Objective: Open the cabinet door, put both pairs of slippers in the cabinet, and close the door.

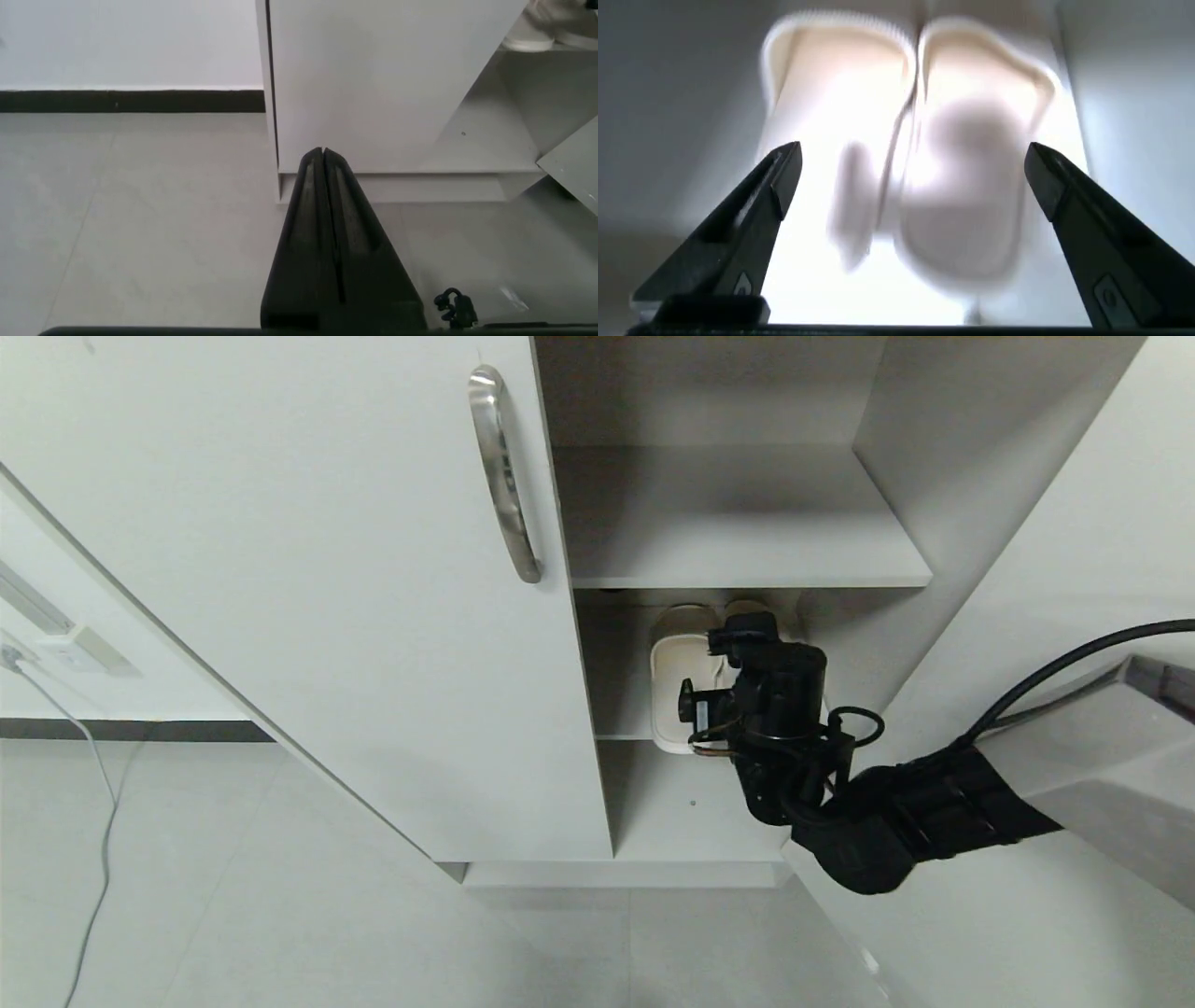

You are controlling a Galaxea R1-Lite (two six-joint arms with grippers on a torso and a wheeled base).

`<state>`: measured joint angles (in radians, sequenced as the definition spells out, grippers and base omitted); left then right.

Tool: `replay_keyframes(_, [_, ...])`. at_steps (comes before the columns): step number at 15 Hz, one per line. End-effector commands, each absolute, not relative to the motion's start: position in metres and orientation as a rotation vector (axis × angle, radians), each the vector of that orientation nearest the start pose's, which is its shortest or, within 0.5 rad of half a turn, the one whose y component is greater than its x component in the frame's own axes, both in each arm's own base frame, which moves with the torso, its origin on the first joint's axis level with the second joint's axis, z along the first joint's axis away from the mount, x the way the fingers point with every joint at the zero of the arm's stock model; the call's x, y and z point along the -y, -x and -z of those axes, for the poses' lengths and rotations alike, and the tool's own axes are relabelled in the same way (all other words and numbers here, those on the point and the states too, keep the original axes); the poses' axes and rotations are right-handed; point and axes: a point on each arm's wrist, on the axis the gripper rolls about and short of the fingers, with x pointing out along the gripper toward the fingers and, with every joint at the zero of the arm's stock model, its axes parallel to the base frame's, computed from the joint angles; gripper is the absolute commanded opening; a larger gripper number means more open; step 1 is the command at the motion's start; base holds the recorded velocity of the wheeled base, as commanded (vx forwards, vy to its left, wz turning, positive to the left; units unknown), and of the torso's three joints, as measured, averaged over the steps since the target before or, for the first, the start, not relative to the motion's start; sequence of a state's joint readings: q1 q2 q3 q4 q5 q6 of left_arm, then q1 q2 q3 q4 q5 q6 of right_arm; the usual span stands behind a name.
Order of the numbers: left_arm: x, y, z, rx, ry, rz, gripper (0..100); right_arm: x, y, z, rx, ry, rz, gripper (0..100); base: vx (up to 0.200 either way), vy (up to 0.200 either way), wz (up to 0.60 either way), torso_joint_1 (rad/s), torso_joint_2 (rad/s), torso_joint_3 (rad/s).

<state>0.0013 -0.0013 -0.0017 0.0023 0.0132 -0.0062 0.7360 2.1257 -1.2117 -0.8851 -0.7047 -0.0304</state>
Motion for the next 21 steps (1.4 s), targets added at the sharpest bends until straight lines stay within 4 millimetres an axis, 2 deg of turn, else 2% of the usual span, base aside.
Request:
replay_keyframes(1, [0.000, 0.023, -0.076, 0.000, 0.008, -0.015, 0, -0.261, -0.279, -0.174, -0.011, 0.039, -0.069, 100, 0.000, 0.000, 0.00, 0.000, 0.00, 0.000])
replay_keyframes(3, [0.000, 0.023, -0.076, -0.001, 0.008, -0.015, 0, -0.255, -0.261, -0.165, -0.021, 0.049, -0.092, 100, 0.000, 0.000, 0.00, 0.000, 0.00, 0.000])
replay_keyframes(6, [0.000, 0.023, -0.076, -0.001, 0.006, -0.014, 0, -0.247, -0.247, -0.156, -0.022, 0.047, -0.100, 100, 0.000, 0.000, 0.00, 0.000, 0.00, 0.000])
replay_keyframes(10, [0.000, 0.023, -0.076, -0.001, 0.009, -0.014, 0, -0.248, -0.239, -0.149, -0.041, 0.020, -0.118, 100, -0.200, 0.000, 0.00, 0.005, 0.00, 0.001])
replay_keyframes(12, [0.000, 0.023, -0.076, -0.001, 0.009, -0.014, 0, -0.246, -0.237, -0.152, -0.037, 0.016, -0.118, 100, -0.200, 0.000, 0.00, 0.000, 0.00, 0.005])
replay_keyframes(21, [0.000, 0.023, -0.076, 0.000, 0.006, -0.014, 0, -0.243, -0.232, -0.156, -0.031, 0.011, -0.124, 100, 0.000, 0.000, 0.00, 0.000, 0.00, 0.000])
